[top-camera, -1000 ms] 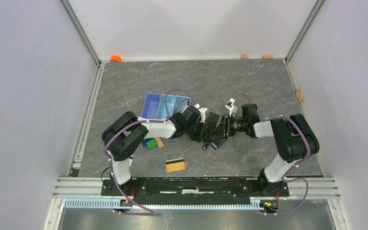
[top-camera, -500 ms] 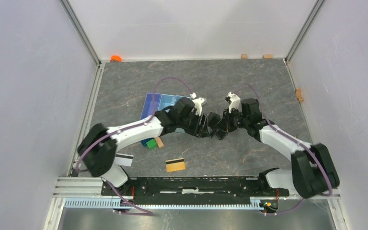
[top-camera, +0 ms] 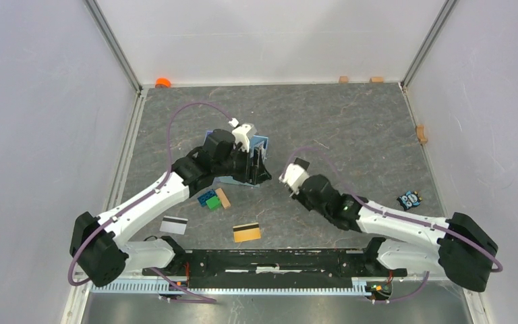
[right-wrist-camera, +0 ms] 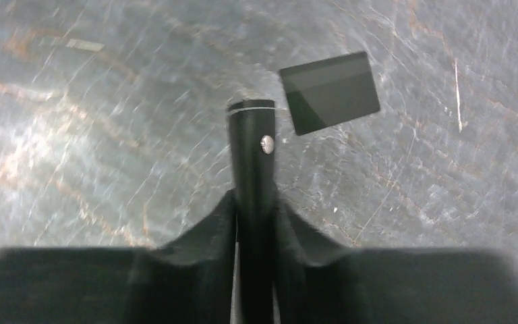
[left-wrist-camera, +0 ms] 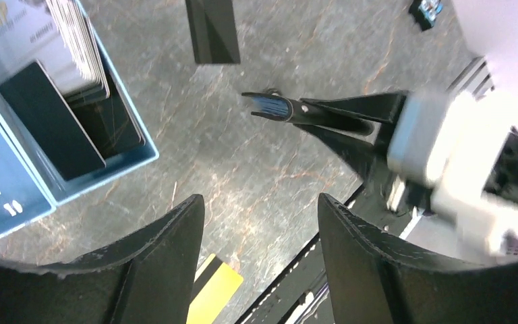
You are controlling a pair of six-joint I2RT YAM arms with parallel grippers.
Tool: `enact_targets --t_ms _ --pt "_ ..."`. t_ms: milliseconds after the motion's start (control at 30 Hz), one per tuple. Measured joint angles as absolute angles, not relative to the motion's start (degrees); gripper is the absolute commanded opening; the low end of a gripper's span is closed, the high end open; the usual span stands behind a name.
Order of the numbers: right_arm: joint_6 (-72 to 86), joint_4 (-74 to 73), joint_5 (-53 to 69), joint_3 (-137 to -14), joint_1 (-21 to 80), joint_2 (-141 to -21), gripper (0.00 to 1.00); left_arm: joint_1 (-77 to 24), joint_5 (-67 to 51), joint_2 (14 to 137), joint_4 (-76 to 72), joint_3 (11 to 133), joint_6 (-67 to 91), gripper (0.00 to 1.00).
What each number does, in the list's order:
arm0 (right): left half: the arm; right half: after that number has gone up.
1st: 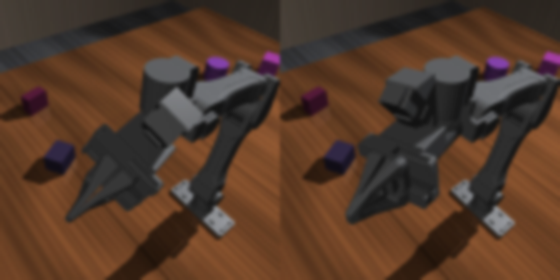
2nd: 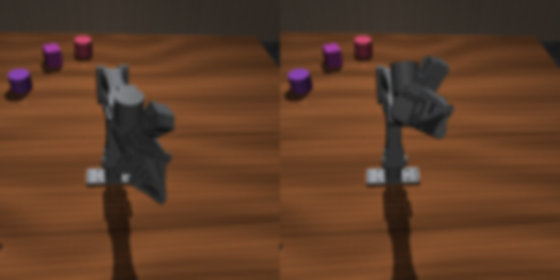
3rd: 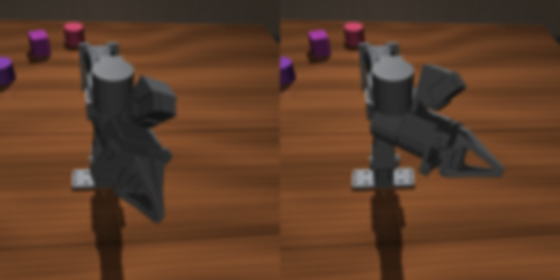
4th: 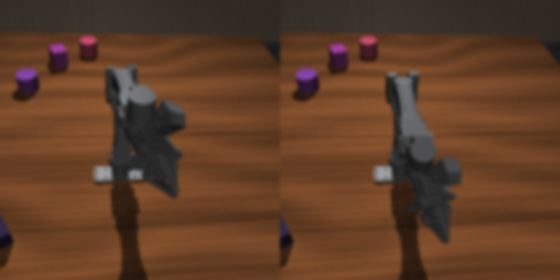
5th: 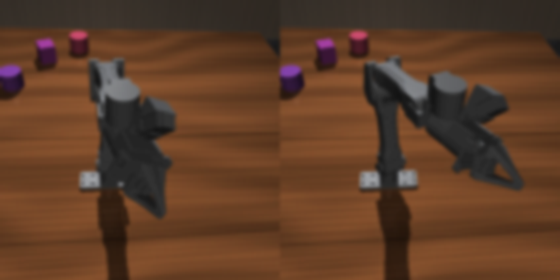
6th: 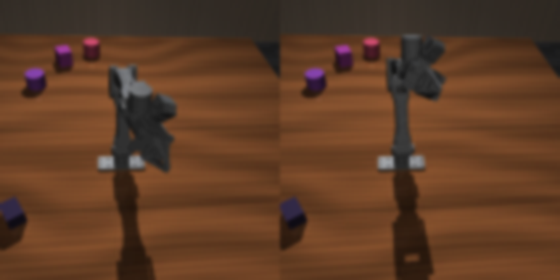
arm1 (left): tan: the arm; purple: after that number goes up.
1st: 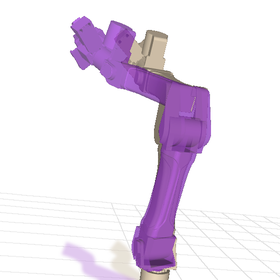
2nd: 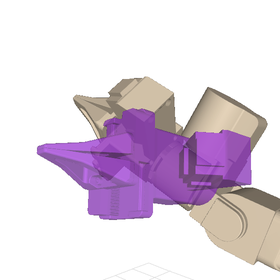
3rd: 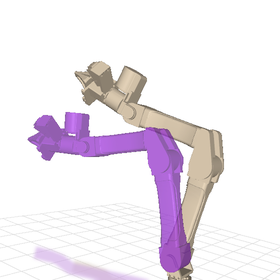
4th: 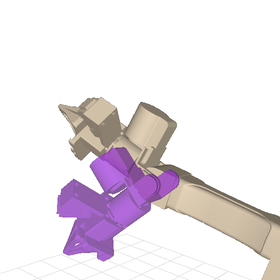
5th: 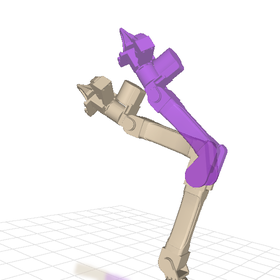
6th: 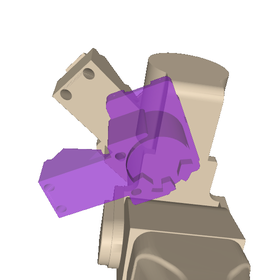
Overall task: Put the credit cards into the card holder
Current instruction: Turn over the card holder at the center of the board.
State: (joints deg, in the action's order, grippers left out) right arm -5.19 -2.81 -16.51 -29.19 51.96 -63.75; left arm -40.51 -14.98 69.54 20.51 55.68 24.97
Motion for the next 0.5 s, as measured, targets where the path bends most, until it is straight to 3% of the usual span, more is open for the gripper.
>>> enact_targets --t_ms 33,233,500 --pt "-5.39 -3.60 -18.24 -29.10 54.43 -64.05 0.51 -40.51 -15.05 69.43 20.58 54.78 24.97 0.70" --pt "-2.50 -8.34 -24.12 -29.26 65.87 -63.79 0.71 -40.51 -15.81 69.43 20.43 50.63 24.97 0.70" --pt "16.27 -18.44 -25.43 -31.99 69.87 -57.45 0.70 -41.12 -19.00 69.78 17.32 49.63 23.94 0.68"
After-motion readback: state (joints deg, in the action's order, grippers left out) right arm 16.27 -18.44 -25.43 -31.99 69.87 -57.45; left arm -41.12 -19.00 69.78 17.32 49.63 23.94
